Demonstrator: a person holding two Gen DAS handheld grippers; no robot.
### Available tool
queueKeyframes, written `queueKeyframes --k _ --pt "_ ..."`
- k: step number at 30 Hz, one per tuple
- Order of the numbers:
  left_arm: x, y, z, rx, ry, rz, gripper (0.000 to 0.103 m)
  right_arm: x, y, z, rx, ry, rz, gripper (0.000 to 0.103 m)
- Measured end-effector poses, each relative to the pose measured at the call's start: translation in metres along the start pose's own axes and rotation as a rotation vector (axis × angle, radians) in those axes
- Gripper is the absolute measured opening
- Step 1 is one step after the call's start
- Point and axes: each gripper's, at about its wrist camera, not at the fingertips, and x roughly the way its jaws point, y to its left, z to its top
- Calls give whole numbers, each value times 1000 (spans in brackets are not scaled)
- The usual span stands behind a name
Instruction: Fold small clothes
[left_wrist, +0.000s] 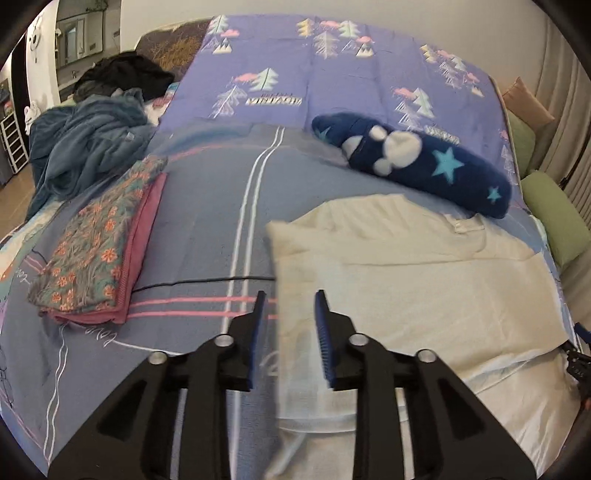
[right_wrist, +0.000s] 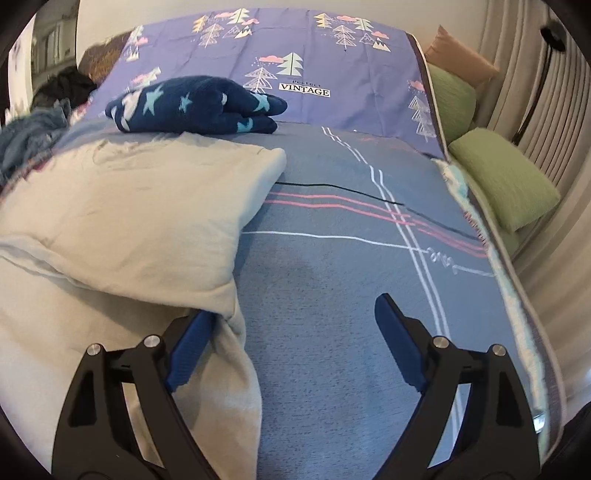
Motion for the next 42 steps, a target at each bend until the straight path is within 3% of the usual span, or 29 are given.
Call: queueKeyframes --k 3,4,8,10,13,18,20,21,22,23,27,29,30,32,33,34,36,38,40,42 --pt "-22 -39 17 50 -80 -96 54 1 -9 -1 72 3 96 81" --pt "-24 -57 23 73 -85 -142 57 2 -13 -2 103 4 148 70" --pt "-13 -171 54 208 -12 -369 60 7 -21 -5 190 24 297 35" --pt "6 -227 62 256 50 -425 60 8 -23 -7 216 24 340 32" --pt "39 -297 64 309 137 -451 60 7 -22 -10 226 5 364 29" --pt "89 -399 42 508 241 -350 60 9 -29 -14 268 3 419 29" --pt "101 -414 39 551 247 -311 60 11 -32 -14 284 7 438 29" --pt "106 -420 38 567 251 -293 51 11 -33 -15 290 9 444 29" --pt "109 -425 37 584 266 -276 20 10 -34 -16 292 9 445 29" --pt "113 -427 37 598 288 -261 7 9 -34 -16 291 9 445 30" --pt "122 -434 36 639 332 -220 7 8 -33 -17 289 10 447 30" --pt "129 -441 34 659 351 -186 22 8 -33 -17 294 14 452 31" --pt "130 -442 35 660 349 -168 40 8 -34 -17 295 16 453 31" --pt "130 -446 36 663 333 -164 43 8 -32 -18 293 16 451 31" --pt "130 -448 34 666 340 -176 39 8 -32 -18 292 16 450 31" --pt "130 -451 32 677 344 -187 4 8 -32 -17 291 17 449 31" --pt "130 -456 27 719 329 -160 1 8 -31 -17 293 17 449 31" --pt "124 -455 30 698 303 -170 1 7 -33 -17 305 11 446 30" --pt "116 -443 47 586 282 -237 1 4 -40 -17 342 -23 427 27" --pt "105 -419 72 401 251 -372 1 -10 -46 -20 387 -97 419 22"
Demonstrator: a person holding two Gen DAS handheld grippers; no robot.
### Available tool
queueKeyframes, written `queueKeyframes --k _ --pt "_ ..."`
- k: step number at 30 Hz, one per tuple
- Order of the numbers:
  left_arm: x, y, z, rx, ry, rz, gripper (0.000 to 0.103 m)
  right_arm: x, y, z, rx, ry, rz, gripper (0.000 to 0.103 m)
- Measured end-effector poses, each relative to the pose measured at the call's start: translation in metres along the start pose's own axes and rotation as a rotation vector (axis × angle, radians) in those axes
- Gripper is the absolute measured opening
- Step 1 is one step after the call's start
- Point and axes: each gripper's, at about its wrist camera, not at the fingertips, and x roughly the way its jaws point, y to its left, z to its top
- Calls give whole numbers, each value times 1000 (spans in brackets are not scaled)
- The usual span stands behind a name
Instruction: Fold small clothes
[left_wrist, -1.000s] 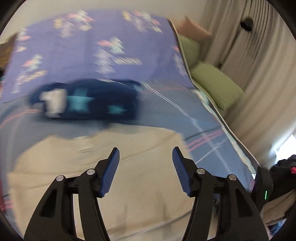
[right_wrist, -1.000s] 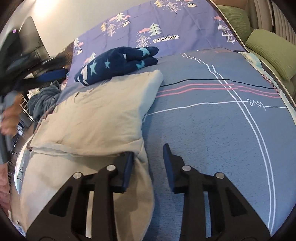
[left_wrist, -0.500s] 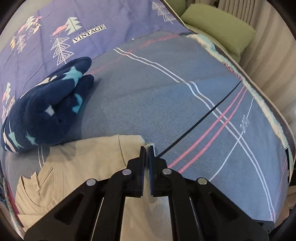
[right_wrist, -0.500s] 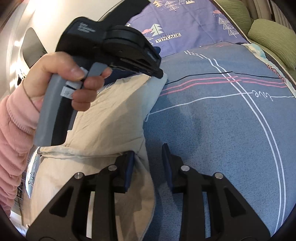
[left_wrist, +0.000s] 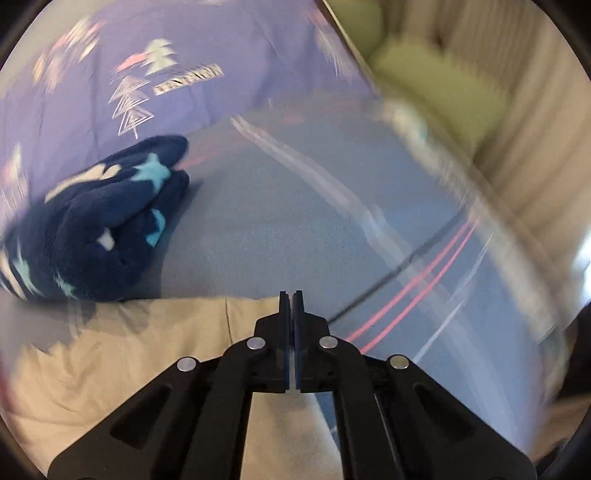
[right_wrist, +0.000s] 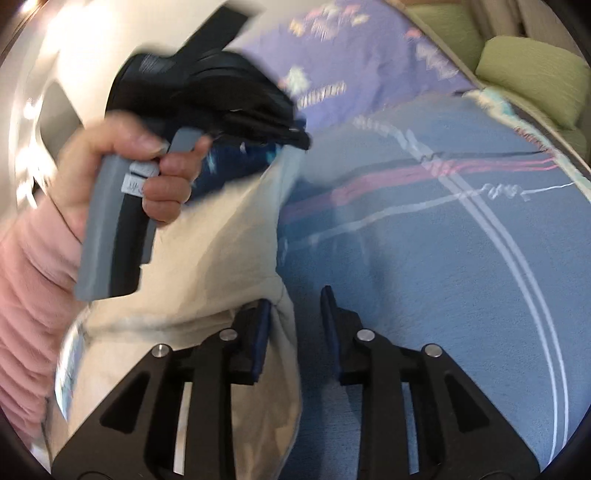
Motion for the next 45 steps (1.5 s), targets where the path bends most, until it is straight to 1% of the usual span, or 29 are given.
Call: queueKeyframes --k 2,3,5,6,9,11,14,17,18,19,20,21,22,23,24,25,26,27,28,31,33,34,37,39,40,41,42,44,45 --pt "-12 21 1 -99 -43 -80 1 -12 9 -5 -7 -52 -44 10" --pt "-13 26 -1 -113 -54 -75 1 -17 17 -9 -26 -79 -122 5" --pt "-8 27 -6 -100 -56 -57 1 -23 24 -13 -51 -114 -230 5" --pt "-3 25 -8 -92 -51 -63 1 -22 22 -13 -44 -101 -236 5" --pt "15 11 -14 -59 -21 -93 1 -10 -3 -11 71 -14 -161 5" --pt "19 0 -14 -40 -26 -87 4 -9 -15 -9 135 -1 -126 5" --pt "11 -8 -12 -36 -59 -131 20 -16 -21 -4 136 -41 -109 6" --pt "-13 -4 -15 -22 -114 -117 30 -20 -14 2 71 -70 -29 7" --pt "-21 0 -19 -17 -134 -98 39 -20 -13 4 55 -71 -7 8" --pt "-27 3 -22 -15 -153 -78 41 -20 -8 4 31 -66 30 11" --pt "-34 8 -28 -3 -173 -53 41 -16 -1 5 -4 -47 77 20" --pt "-38 13 -36 14 -178 -38 41 -12 6 5 -40 -17 113 31" --pt "-38 16 -40 24 -177 -30 41 1 15 5 -94 41 123 53" --pt "-36 21 -50 37 -166 -12 41 9 19 5 -113 69 87 63" --pt "-31 24 -58 47 -146 8 41 18 21 4 -118 98 49 62" --pt "-25 27 -63 52 -130 24 41 27 21 2 -111 141 45 62" --pt "-15 30 -71 59 -113 54 41 29 20 2 -101 154 47 55" --pt "-3 31 -78 65 -96 87 41 29 18 2 -85 154 39 42" --pt "5 32 -82 70 -91 106 45 29 11 3 -45 154 33 11" --pt "21 23 -93 126 -151 205 50 25 -11 0 132 169 93 10" --pt "23 13 -88 145 -154 213 50 18 -22 -8 227 192 74 8" --pt "24 11 -86 149 -151 209 50 16 -24 -9 235 197 60 4" --pt "26 6 -84 172 -157 229 50 13 -20 -11 185 197 27 4" --pt "19 12 -84 152 -167 175 52 5 -19 -13 179 168 43 7" --pt "10 17 -87 135 -173 115 53 3 -21 -10 178 153 47 10" --pt "3 20 -89 123 -180 84 54 -2 -23 -10 171 129 43 16" --pt "-7 24 -93 113 -196 62 57 -8 -25 -11 164 111 33 17" --pt "-31 35 -106 103 -243 46 64 -14 -30 -5 151 93 -14 17" --pt "-42 44 -113 96 -258 52 72 -16 -33 -1 154 91 -22 17"
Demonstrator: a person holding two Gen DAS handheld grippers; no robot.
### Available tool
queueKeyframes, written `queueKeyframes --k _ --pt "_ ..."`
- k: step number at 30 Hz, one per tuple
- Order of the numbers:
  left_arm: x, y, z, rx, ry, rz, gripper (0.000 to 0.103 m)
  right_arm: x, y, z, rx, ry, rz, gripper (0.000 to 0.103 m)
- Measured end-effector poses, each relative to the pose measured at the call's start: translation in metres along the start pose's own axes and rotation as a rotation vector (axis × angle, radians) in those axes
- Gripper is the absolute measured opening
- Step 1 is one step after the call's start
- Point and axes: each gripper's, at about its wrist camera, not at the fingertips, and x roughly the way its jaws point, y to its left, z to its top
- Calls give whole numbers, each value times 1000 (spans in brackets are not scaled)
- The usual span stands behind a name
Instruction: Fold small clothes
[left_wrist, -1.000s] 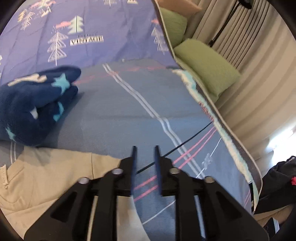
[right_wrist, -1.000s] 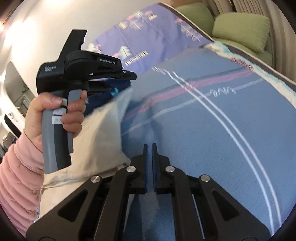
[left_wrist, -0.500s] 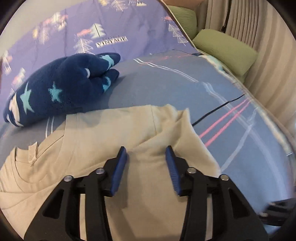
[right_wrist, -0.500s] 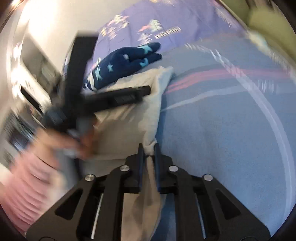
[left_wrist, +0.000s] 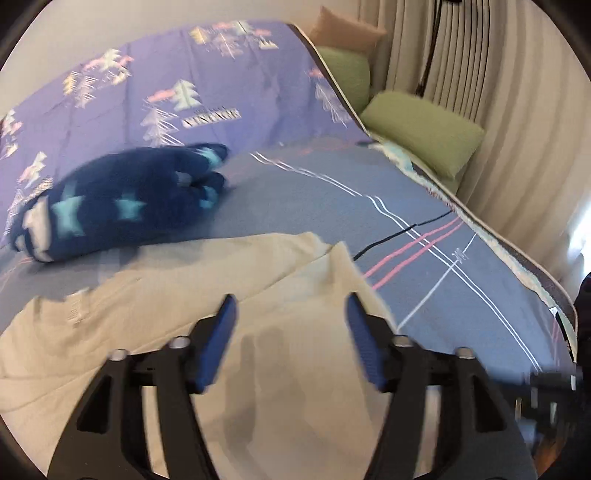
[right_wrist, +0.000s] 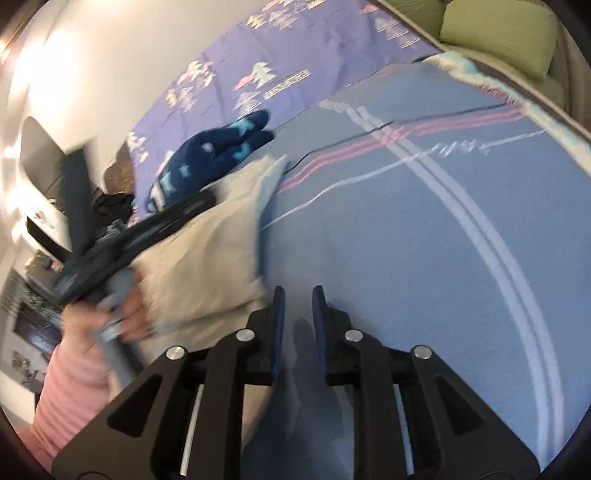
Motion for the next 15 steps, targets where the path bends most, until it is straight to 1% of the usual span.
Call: queueKeyframes --k 1,2,3,4,5,7,9,10,11,12,13,14,15 --pt "-8 7 -5 -7 -11 6 77 4 -1 9 7 2 4 17" --pt "-19 19 -12 -24 -25 16 79 6 -1 19 9 14 18 19" --pt "-27 30 -19 -46 -28 27 84 9 -1 28 3 24 26 22" --pt "-35 47 -29 -85 -24 30 87 12 1 37 -8 33 28 37" --pt "-37 58 -36 -113 -8 25 88 24 5 52 -26 54 26 46" --pt "-38 86 -52 -184 56 31 90 41 9 70 -16 67 8 46" --pt "-44 107 -69 -246 48 55 90 69 13 87 1 123 44 46" --pt "-45 115 -74 -269 41 56 91 78 15 90 9 144 60 49" --pt "-44 127 -82 -317 34 36 91 94 18 93 25 180 85 51" --pt "-44 133 -87 -354 24 -3 94 105 19 93 38 197 95 49" --pt "-42 136 -89 -374 11 -43 100 113 19 93 40 192 87 23" --pt "-42 137 -91 -381 0 -86 102 115 21 92 -1 141 18 2" --pt "-41 135 -91 -378 0 -84 102 116 20 91 -31 110 -36 1"
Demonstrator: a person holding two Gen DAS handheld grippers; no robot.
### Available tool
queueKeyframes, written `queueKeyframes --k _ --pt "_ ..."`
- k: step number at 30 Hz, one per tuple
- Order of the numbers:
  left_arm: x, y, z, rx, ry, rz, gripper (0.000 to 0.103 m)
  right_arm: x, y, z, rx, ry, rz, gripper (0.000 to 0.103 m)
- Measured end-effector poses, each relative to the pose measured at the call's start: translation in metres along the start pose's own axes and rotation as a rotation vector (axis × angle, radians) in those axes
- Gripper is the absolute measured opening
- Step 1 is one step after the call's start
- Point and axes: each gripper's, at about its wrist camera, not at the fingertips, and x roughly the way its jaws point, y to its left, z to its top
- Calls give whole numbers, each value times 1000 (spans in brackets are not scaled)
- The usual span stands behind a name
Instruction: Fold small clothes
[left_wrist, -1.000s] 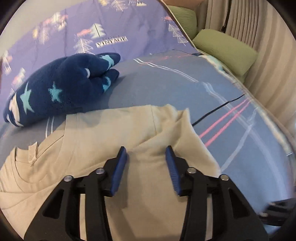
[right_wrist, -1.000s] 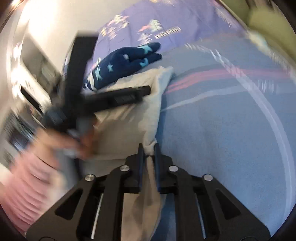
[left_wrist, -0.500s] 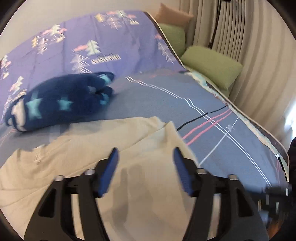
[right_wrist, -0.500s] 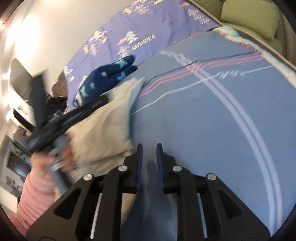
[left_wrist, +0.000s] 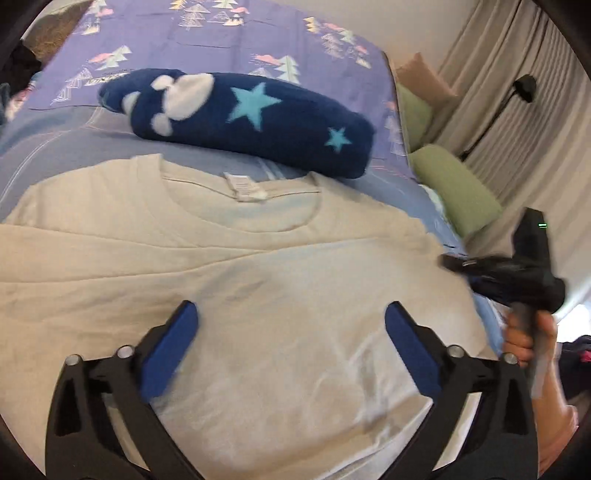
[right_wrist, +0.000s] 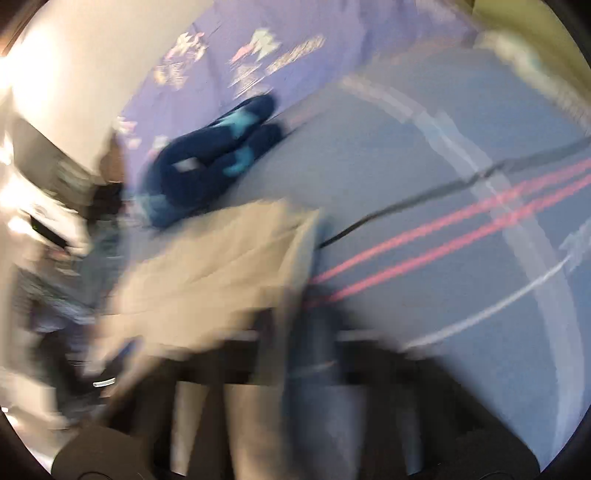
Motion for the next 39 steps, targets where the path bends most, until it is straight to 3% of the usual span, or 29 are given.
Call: queueKeyframes --k 4,7,9,10,12,13,14,15,17,19,20,22,23,27,28,29,30,31,33,34,36,39 --pt "7 -10 -1 41 20 49 102 1 -28 -2 136 -14 120 1" --pt "11 -16 -1 78 33 98 102 -3 -21 -2 95 -25 75 0" --pt "12 -16 0 90 34 113 102 -19 -11 -4 69 -38 -8 4" --pt "11 -14 0 89 33 111 102 -27 -7 -6 56 -42 -3 7" --pt "7 -9 0 78 29 98 102 -41 6 -15 9 -5 59 32" --pt "7 -8 0 74 28 94 102 -43 10 -19 -6 10 69 54" --pt "6 -8 0 74 29 93 102 -41 17 -27 -50 49 60 53" --pt "6 -8 0 76 31 95 102 -35 23 -35 -114 87 -3 45" --pt "7 -10 -1 83 34 104 102 -25 24 -48 -215 75 -160 0" --pt "7 -10 -1 86 34 107 102 -29 18 -52 -231 13 -242 0" --pt "7 -10 -1 83 30 103 102 -36 12 -51 -172 -1 -247 0" --pt "4 -7 0 67 19 83 102 -48 13 -50 -123 -32 -227 6" --pt "4 -6 0 60 15 74 102 -59 21 -49 -138 -59 -171 6" --pt "-2 0 -1 28 -9 33 102 -76 67 -47 -290 -91 -52 11" --pt "-3 1 -1 23 -15 26 102 -74 78 -48 -333 -83 -40 22" --pt "-4 1 -1 20 -19 24 102 -63 92 -48 -378 -62 -50 30" --pt "-4 1 -1 16 -23 23 102 -56 94 -51 -401 -43 -73 30" --pt "-6 1 -2 11 -29 27 102 -37 93 -53 -425 -10 -152 30" --pt "-16 2 -2 -17 -62 98 101 -5 79 -57 -453 44 -303 40" --pt "-23 3 -1 -20 -74 134 100 -5 67 -63 -467 -21 -259 46" --pt "-46 7 3 45 -73 242 97 -13 57 -60 -407 -7 -229 46" --pt "-89 32 -7 85 -114 373 96 -37 49 -62 -330 -22 -279 46"
